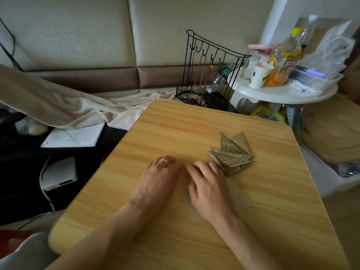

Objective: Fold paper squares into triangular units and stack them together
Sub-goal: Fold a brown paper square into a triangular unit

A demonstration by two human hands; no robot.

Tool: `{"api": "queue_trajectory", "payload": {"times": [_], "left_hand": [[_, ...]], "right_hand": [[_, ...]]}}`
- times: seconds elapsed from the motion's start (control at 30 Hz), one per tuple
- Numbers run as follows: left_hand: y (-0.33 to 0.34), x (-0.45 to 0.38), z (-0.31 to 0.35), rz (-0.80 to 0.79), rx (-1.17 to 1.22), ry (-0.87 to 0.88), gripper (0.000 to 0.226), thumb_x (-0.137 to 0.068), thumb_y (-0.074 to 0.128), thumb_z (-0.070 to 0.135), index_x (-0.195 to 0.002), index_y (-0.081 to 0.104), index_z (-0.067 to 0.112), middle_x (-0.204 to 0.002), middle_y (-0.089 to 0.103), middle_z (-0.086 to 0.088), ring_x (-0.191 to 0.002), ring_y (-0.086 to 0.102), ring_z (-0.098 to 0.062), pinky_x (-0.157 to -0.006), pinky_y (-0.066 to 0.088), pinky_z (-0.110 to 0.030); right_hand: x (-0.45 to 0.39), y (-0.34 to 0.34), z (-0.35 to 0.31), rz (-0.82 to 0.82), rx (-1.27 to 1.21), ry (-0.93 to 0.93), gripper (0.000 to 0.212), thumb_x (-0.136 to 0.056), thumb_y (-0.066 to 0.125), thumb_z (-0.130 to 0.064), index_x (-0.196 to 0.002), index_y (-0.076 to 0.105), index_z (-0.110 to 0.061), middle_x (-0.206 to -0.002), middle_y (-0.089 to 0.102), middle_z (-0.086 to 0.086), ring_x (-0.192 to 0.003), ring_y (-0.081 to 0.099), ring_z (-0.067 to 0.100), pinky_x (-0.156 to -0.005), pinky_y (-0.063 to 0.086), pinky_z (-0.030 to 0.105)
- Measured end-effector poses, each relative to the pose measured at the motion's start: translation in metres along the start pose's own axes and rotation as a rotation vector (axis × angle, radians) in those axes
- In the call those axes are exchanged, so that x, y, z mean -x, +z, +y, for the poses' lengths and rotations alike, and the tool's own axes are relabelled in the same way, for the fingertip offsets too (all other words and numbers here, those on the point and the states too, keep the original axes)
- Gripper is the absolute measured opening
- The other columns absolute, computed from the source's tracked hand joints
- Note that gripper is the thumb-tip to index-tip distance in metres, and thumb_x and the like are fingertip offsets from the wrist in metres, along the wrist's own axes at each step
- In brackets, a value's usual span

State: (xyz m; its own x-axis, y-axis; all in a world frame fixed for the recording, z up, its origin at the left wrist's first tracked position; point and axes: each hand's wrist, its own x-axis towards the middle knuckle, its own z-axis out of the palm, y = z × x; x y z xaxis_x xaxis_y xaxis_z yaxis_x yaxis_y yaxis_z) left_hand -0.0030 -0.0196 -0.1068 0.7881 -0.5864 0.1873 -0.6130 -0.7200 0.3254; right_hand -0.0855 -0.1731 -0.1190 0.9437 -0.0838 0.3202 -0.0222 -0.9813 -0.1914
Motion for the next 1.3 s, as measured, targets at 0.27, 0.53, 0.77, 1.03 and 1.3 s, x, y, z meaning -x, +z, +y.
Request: {"api": "queue_trajectory", "payload": {"times": [0.27,0.53,0.77,1.03,1.3], "left_hand": [[0.003,0.001,-0.005,-0.015,-0.1,0.012,0.041,-0.104,0.043,0.034,-0.143,0.055,0.029,-0.146,0.05,0.006,-0.134,0.047,-0.015,-0.109,0.037,-0.031],[-0.004,0.001,-0.005,-0.008,-0.266,-0.1,0.056,-0.098,0.041,0.058,-0.141,0.054,0.024,-0.146,0.053,0.004,-0.143,0.04,-0.017,-0.113,0.032,-0.036],[-0.005,0.003,-0.008,-0.04,-0.348,-0.151,0.073,-0.096,0.025,0.067,-0.154,0.037,0.024,-0.158,0.038,-0.005,-0.148,0.028,-0.022,-0.116,0.03,-0.039],[-0.007,0.003,-0.003,0.031,-0.061,0.098,0.031,-0.1,0.06,0.026,-0.13,0.068,0.024,-0.137,0.064,-0.003,-0.13,0.058,-0.024,-0.104,0.047,-0.042],[-0.009,0.005,0.0,0.11,-0.082,0.072,0.021,-0.094,0.067,0.023,-0.112,0.076,0.023,-0.12,0.072,-0.001,-0.106,0.069,-0.025,-0.087,0.056,-0.043]], "right_hand": [[-0.001,0.001,0.001,-0.008,-0.017,0.001,0.037,-0.095,0.046,-0.024,-0.124,0.068,-0.016,-0.122,0.059,-0.001,-0.109,0.053,0.025,-0.094,0.049,0.043],[-0.001,0.001,0.001,0.005,-0.028,0.009,0.038,-0.095,0.046,-0.025,-0.126,0.068,-0.017,-0.12,0.059,-0.002,-0.107,0.054,0.024,-0.092,0.049,0.043],[-0.001,0.002,0.001,0.008,-0.025,0.008,0.04,-0.096,0.045,-0.026,-0.128,0.066,-0.019,-0.121,0.059,-0.003,-0.108,0.054,0.024,-0.092,0.049,0.041],[0.0,0.002,0.001,-0.002,-0.005,0.012,0.036,-0.094,0.043,-0.025,-0.122,0.066,-0.022,-0.123,0.056,-0.002,-0.109,0.052,0.024,-0.093,0.049,0.042],[0.001,0.002,-0.001,0.027,0.0,0.04,0.034,-0.094,0.044,-0.025,-0.114,0.069,-0.015,-0.117,0.059,0.0,-0.108,0.055,0.025,-0.092,0.05,0.043]]}}
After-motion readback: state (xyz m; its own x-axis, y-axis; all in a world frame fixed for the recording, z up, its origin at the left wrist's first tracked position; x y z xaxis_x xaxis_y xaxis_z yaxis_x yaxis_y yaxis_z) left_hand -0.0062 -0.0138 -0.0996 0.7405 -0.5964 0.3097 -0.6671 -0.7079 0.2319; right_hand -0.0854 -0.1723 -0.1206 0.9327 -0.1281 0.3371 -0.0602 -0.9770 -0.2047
